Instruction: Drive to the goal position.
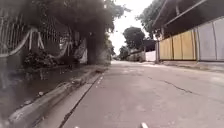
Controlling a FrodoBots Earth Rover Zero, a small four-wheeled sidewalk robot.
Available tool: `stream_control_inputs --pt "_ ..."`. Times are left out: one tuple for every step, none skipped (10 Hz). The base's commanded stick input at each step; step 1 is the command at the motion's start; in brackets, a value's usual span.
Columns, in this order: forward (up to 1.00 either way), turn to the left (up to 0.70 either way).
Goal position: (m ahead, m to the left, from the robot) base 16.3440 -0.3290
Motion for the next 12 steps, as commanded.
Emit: stream_control_inputs --pt "0.06 0.0" --pt "0.06 0.0" --pt "0.05 0.0" --pt "0.06 0.0" --pt "0.06 0.0" --pt "0.05 0.0" --pt "0.04 0.0" --pt "0.04 0.0" --pt "0.04 0.0" --pt "0.0 0.0" --pt "0.04 0.0" --pt "0.04 0.0"
